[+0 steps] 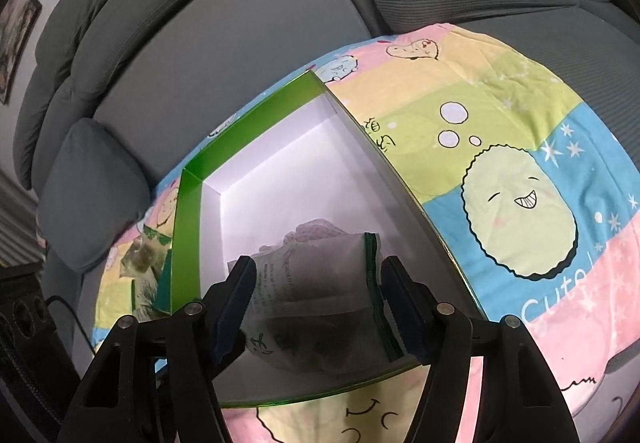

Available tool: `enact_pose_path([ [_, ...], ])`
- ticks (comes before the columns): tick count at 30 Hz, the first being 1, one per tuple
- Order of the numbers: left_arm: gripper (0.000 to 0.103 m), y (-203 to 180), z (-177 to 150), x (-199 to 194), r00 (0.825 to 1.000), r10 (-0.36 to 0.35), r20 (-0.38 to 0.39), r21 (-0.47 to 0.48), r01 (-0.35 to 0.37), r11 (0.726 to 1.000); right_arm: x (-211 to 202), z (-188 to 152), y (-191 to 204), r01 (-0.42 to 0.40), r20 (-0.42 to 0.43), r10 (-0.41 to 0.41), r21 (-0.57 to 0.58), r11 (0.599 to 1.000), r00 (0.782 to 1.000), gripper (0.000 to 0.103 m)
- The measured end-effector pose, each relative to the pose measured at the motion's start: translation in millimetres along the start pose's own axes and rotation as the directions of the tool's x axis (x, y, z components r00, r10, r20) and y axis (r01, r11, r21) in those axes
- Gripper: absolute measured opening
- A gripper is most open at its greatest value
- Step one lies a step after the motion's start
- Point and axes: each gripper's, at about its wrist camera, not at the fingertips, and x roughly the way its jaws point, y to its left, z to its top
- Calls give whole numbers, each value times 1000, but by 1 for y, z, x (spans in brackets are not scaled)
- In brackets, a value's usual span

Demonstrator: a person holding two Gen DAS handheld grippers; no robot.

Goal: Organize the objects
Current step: 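Open the right gripper to drop the plastic bag into the box, then grasp the green-and-yellow sponge with the right gripper and lift it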

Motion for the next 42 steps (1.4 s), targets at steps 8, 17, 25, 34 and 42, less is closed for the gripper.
enact_pose_path([
  [8,57,25,2,-42,997,22,69,-49,-18,999,-16,3,4,-40,60,38,28,999,997,68],
  [17,76,92,-12,-124,980,123,158,-148,-99,984,-34,-7,57,-93,84,98,-65,994,992,75],
  [25,77,174,-19,-177,955,237,179,-332,-168,928,-23,-18,158,-88,-41,81,-219,972,996,81],
  [34,83,241,-32,-168,965,233,122,-464,-153,873,41,-24,250,-200,-214,140,-291,936,967,90],
  [42,82,274,-59,-127,994,109,2,-598,-87,797,115,-53,267,-216,-355,106,-287,933,929,85],
])
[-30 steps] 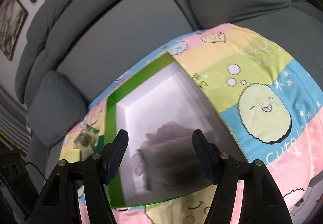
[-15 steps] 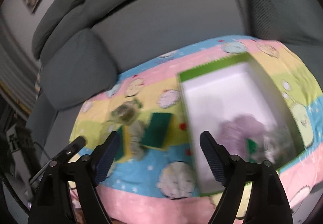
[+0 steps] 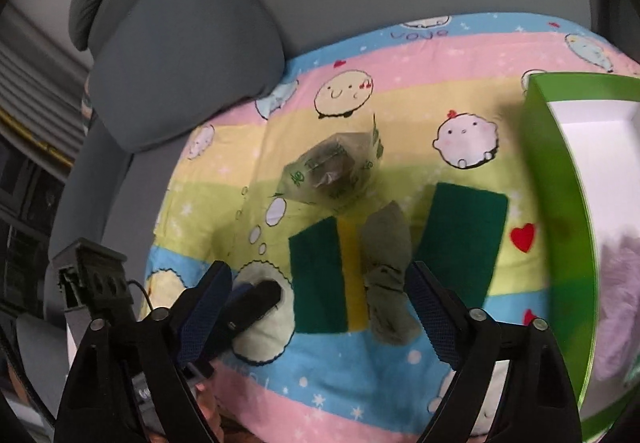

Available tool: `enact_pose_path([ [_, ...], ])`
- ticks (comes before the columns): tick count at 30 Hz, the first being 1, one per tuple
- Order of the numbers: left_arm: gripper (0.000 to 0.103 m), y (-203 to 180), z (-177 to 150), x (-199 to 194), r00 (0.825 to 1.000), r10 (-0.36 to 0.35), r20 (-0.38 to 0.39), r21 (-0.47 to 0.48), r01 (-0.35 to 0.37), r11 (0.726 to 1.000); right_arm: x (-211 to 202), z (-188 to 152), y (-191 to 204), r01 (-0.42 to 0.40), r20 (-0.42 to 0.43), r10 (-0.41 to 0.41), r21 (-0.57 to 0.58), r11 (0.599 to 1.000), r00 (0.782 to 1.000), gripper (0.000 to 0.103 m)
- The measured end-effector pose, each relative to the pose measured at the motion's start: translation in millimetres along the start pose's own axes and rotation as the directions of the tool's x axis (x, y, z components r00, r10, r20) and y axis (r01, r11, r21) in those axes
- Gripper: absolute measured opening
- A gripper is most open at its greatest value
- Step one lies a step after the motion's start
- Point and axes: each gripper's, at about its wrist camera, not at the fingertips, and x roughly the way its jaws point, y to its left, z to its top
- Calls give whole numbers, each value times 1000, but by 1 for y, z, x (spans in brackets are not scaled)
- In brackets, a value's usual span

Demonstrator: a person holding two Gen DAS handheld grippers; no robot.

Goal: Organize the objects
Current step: 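Grasp the green-and-yellow sponge with the right gripper and lift it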

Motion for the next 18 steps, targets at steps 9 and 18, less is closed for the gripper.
enact_pose_path([
  [9,82,11,-5,10,999,-4,-50,-56,2,998,33,2,16,27,-75,-34,-96,995,997,42],
  [18,64,8,-7,19,998,-14,-58,-32,12,999,56,4,-1,59,-147,-64,-39,998,987,41],
])
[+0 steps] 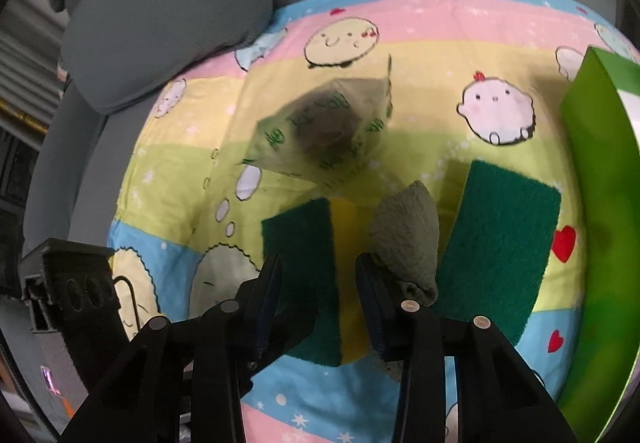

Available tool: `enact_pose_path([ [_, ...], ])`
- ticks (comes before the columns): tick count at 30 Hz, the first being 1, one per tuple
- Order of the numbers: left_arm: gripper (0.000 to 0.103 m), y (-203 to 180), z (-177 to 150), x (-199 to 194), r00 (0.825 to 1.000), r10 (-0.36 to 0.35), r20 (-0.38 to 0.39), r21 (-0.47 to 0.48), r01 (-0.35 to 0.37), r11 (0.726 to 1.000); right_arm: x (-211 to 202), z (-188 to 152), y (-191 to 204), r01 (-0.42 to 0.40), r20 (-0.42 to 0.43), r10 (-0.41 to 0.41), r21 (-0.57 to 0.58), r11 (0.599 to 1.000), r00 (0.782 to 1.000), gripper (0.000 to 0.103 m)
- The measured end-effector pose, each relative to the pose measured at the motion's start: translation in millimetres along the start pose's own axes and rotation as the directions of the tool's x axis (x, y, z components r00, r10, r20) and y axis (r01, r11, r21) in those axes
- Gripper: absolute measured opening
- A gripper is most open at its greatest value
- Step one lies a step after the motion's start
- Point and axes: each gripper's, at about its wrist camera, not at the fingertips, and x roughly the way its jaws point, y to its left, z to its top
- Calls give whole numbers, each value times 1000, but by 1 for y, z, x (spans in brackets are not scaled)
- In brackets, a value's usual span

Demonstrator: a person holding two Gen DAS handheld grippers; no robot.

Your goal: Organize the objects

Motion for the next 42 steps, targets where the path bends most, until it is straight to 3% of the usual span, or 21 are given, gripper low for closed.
enact_pose_path([
  [5,49,-4,-2,10,999,-31,-20,24,32,999,10,-2,-1,15,-25,-14,6,1000,1000,41],
  [17,43,-27,-9,3,998,42,40,138,-47,989,7,-11,4,24,14,-24,-25,999,1000,42],
  [28,43,-61,-17,-27,984,27,178,268,-75,961,-41,-27,23,12,174,8,-112,994,985,42],
  [42,43,-119,-41,-50,960,-36,276,414,-85,906,-115,-55,9,-18,358,69,-142,990,931,42],
])
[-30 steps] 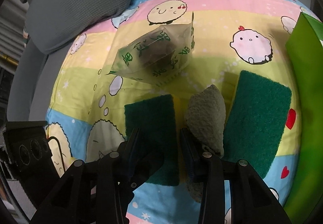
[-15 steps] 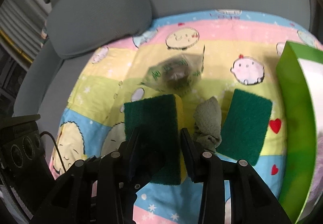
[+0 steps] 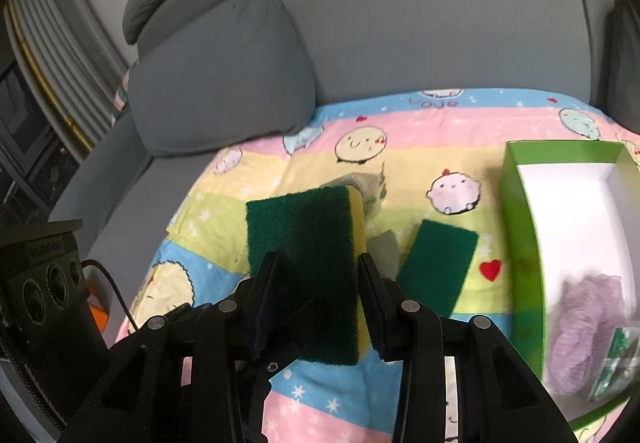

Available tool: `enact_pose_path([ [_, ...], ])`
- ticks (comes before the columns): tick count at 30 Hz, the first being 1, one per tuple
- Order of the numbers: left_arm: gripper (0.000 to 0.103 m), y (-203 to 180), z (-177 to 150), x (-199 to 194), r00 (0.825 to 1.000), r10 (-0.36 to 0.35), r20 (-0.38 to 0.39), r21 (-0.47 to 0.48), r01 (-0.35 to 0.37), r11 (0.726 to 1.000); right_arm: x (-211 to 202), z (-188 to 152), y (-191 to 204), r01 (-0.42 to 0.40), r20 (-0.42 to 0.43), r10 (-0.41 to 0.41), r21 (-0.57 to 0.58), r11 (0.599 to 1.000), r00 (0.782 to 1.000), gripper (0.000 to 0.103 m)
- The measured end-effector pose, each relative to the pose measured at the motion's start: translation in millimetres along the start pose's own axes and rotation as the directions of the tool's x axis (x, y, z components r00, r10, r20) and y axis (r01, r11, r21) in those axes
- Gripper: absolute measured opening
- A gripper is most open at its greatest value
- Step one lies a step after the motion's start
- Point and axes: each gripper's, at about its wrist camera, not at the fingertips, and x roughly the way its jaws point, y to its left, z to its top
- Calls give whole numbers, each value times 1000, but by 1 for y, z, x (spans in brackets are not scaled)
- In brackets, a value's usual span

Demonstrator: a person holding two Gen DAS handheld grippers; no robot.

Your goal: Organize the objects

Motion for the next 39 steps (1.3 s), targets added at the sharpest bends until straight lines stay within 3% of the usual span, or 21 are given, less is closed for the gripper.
enact_pose_path([
  [24,43,-59,6,1,999,-35,37,122,31,992,-57,-2,-34,4,121,-11,59,998,993,42],
  [39,43,-107,12,25,996,-85,10,210,81,974,-92,1,-77,18,179,-44,145,989,983,42],
])
